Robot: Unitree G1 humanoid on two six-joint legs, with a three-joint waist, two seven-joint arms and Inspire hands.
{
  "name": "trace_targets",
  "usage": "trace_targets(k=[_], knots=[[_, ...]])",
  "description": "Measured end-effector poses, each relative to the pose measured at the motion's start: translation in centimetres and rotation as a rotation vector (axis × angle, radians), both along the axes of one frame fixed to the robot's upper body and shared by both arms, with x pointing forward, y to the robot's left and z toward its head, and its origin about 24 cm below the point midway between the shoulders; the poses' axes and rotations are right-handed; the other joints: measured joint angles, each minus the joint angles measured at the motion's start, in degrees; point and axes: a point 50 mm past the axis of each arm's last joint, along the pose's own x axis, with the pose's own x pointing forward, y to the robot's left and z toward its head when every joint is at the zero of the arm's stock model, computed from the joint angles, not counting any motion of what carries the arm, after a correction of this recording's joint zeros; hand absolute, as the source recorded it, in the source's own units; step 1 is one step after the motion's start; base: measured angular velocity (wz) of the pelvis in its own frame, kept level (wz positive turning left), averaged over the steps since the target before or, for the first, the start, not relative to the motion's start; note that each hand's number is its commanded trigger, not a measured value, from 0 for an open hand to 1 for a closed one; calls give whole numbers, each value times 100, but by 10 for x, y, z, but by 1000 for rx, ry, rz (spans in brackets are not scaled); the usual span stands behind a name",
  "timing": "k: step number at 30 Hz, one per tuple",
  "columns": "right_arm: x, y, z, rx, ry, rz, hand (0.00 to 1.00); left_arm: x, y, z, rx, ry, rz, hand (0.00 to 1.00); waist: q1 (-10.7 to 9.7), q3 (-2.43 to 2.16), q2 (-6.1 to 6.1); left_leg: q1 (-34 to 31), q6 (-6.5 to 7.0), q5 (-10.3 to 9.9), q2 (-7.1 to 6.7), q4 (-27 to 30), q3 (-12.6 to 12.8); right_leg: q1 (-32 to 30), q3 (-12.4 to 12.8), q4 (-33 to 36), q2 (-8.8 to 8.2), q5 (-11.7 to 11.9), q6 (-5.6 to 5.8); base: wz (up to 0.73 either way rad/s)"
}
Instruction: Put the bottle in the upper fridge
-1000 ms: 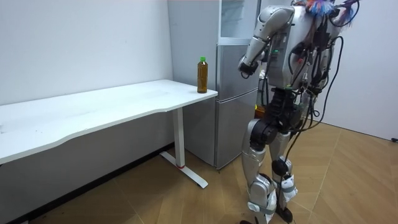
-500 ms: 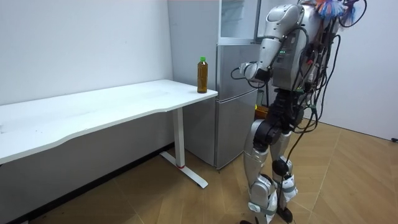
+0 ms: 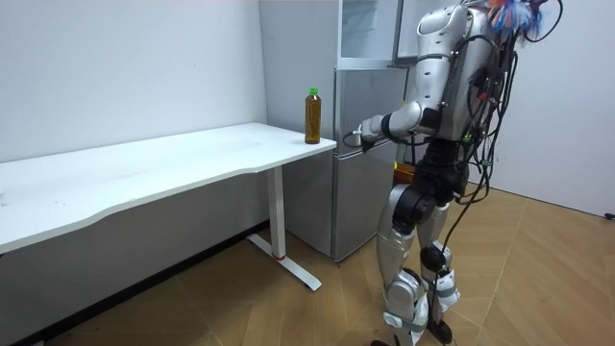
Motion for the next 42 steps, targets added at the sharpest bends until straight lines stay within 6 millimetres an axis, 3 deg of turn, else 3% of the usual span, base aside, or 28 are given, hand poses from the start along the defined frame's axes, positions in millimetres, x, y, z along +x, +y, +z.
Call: trace_targets(k=[4,7,16,42], knots=[[-6,-2,0,0,6,-7,0,-40,37,-32,119,166,188,0,163,-2,-6,-15,-1,-2,-1,9,-33,-5,-57,11,-12,-7,2,4],[-8,-1,0,5,9,-6,0,-66,52,-53,173,276,307,0,247,-15,13,-9,1,-2,-19,-19,-75,20,-123,10,-29,-8,4,10],[-18,-1,-2,23,28,-40,0,-118,68,-76,136,487,660,0,324,-5,27,13,4,-5,-50,-29,-145,123,-210,-9,-44,-23,23,6],[-16,-1,-1,-7,22,-30,0,-121,69,-83,180,552,747,0,315,-31,65,84,5,-3,-84,-129,-137,164,-175,-7,-63,-73,60,0]])
